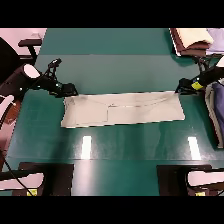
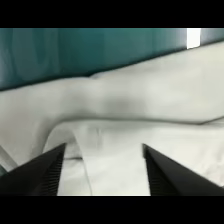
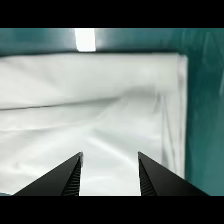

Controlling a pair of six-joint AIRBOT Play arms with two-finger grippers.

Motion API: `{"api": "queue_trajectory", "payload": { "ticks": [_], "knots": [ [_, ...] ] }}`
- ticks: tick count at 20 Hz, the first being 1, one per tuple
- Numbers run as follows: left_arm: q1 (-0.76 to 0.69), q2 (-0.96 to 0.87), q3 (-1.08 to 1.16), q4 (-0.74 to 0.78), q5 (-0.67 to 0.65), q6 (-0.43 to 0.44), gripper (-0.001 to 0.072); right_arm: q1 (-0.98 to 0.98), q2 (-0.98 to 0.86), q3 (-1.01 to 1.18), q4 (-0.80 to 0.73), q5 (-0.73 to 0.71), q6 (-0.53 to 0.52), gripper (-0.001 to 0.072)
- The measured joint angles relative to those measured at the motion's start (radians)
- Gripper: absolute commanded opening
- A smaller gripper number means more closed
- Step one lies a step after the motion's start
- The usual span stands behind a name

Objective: Fold the shirts.

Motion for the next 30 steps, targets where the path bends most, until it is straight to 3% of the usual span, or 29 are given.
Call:
{"api": "queue_trajectory", "payload": {
  "ticks": [1,3,4,8,10,18,20,23,30],
  "knots": [
    [0.0,-0.005,0.013,0.0,-0.004,0.0,0.0546,-0.005,-0.012,0.013,0.029,0.0,-0.014,0.0417],
    [0.0,-0.013,0.041,-0.002,-0.021,0.0,0.007,-0.023,-0.02,0.028,0.078,0.009,-0.048,0.0417],
    [0.0,-0.014,0.053,-0.01,-0.034,0.001,0.004,-0.038,-0.02,0.033,0.095,0.022,-0.063,0.0417],
    [-0.021,-0.018,0.074,-0.047,-0.051,0.006,0.0031,-0.127,-0.018,0.029,0.129,0.089,-0.106,0.0423],
    [-0.055,-0.02,0.077,-0.061,-0.048,0.007,0.0031,-0.188,-0.017,-0.011,0.137,0.11,-0.119,0.0597],
    [-0.258,-0.029,0.082,-0.091,0.132,-0.046,0.003,-0.36,-0.08,-0.244,0.278,0.073,-0.219,0.0587],
    [-0.294,-0.046,0.09,-0.096,0.171,-0.063,0.003,-0.349,-0.102,-0.267,0.341,0.068,-0.249,0.0476],
    [-0.333,-0.086,0.103,-0.115,0.2,-0.077,0.003,-0.3,-0.119,-0.276,0.366,0.019,-0.277,0.0021],
    [-0.415,-0.208,0.161,-0.146,0.193,-0.085,0.003,-0.149,-0.045,-0.119,0.401,0.037,-0.312,0.0024]
  ]
}}
